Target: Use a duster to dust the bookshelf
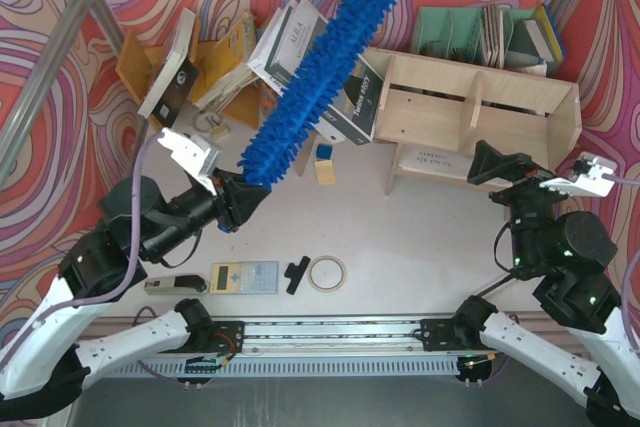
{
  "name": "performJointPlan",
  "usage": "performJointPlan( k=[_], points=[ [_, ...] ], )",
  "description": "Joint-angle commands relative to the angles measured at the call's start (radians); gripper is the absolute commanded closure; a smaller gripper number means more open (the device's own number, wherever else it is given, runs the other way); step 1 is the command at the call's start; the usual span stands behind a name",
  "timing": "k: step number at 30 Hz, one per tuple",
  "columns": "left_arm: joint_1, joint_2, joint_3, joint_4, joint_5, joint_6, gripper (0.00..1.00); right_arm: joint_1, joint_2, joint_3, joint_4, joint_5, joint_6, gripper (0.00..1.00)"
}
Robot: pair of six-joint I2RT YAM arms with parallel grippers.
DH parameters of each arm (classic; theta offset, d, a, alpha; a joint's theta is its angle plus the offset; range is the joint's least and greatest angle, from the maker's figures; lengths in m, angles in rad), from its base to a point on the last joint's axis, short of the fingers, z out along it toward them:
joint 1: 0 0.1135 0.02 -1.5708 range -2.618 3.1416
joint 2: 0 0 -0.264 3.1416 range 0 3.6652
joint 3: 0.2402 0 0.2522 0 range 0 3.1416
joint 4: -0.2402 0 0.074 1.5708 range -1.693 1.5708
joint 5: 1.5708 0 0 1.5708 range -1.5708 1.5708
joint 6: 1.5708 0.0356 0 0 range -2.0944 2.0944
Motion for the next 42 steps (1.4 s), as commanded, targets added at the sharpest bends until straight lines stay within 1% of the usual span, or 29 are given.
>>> performJointPlan(
  k=[1, 4, 7, 10, 15, 18, 22, 27, 30, 35, 39, 42],
  points=[
    [0.000, 0.043, 0.028, 0.083, 0.126, -0.042, 1.00, 0.001, -0.007, 0.069, -0.022, -0.006, 0.046, 0.01],
    [-0.007, 0.071, -0.003, 0.089, 0.169, -0.078, 1.00, 0.002, -0.002, 0.094, -0.024, -0.021, 0.046, 0.01],
    [-0.031, 0.095, -0.041, 0.096, 0.181, -0.095, 1.00, 0.002, -0.002, 0.111, -0.002, -0.034, 0.027, 0.01],
    [-0.086, 0.119, -0.076, 0.107, 0.177, -0.090, 1.00, 0.002, 0.003, 0.139, 0.008, -0.053, 0.011, 0.01],
    [-0.218, 0.175, -0.097, 0.109, 0.182, -0.056, 1.00, 0.002, 0.011, 0.184, 0.006, -0.080, 0.008, 0.01],
    [-0.255, 0.192, -0.124, 0.143, 0.217, -0.053, 1.00, 0.002, 0.014, 0.195, 0.007, -0.078, 0.000, 0.01],
    [-0.268, 0.233, -0.161, 0.151, 0.260, -0.045, 1.00, 0.002, 0.018, 0.191, 0.007, -0.068, 0.000, 0.02],
    [-0.276, 0.322, -0.205, 0.174, 0.244, -0.013, 1.00, 0.002, 0.028, 0.173, -0.013, -0.061, 0.030, 0.01],
    [-0.278, 0.396, -0.219, 0.187, 0.237, 0.030, 1.00, 0.002, 0.038, 0.158, -0.027, -0.053, 0.053, 0.01],
    [-0.280, 0.500, -0.242, 0.240, 0.275, 0.114, 1.00, 0.001, 0.042, 0.116, -0.031, -0.051, 0.086, 0.01],
    [-0.280, 0.548, -0.287, 0.318, 0.317, 0.194, 1.00, 0.002, 0.044, 0.085, -0.028, -0.051, 0.105, 0.01],
    [-0.280, 0.589, -0.296, 0.326, 0.319, 0.236, 1.00, 0.002, 0.045, 0.072, -0.030, -0.048, 0.113, 0.01]
  ],
)
